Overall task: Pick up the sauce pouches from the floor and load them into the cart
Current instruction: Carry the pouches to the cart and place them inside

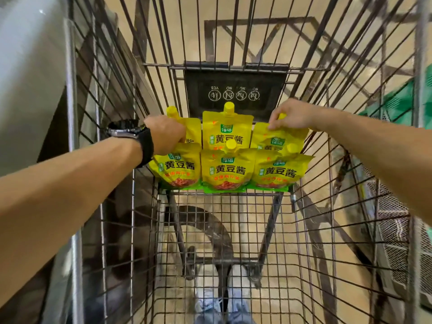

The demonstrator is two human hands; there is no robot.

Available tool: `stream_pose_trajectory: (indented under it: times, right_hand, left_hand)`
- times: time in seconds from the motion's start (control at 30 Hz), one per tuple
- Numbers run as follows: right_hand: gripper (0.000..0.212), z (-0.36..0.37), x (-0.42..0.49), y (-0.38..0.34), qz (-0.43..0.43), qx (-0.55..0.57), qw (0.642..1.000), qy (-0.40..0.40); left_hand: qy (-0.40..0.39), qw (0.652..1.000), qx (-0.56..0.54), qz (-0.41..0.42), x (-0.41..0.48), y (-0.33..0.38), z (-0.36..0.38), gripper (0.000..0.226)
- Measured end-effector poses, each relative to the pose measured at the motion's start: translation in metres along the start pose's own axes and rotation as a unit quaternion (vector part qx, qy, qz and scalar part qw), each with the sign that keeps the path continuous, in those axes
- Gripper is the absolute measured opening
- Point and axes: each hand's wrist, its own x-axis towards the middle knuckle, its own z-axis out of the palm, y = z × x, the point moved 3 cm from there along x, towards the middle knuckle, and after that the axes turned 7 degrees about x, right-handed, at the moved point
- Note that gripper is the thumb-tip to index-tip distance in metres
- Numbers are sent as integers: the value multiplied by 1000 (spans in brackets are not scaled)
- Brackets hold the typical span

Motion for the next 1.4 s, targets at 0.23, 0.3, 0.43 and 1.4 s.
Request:
stream_pose_trajectory:
  times: [0.23, 0.3, 0.43, 1.4]
  right_hand:
    - [53, 0, -2, -5, -15, -80, 994, 78]
    - [57, 2, -8, -8, -21, -90, 992, 85]
    - [36, -1, -25, -20, -78, -115, 972, 188]
    - [92, 64, -203, -58, 23, -127, 978, 165]
  left_hand:
    - [-61, 995, -50, 57, -7, 3, 10, 71]
    - [-62, 994, -62, 64, -7, 2, 7, 73]
    - [-51, 993, -79, 68, -6, -1, 8, 56]
    - [173, 971, -151, -67, -132, 78, -28, 83]
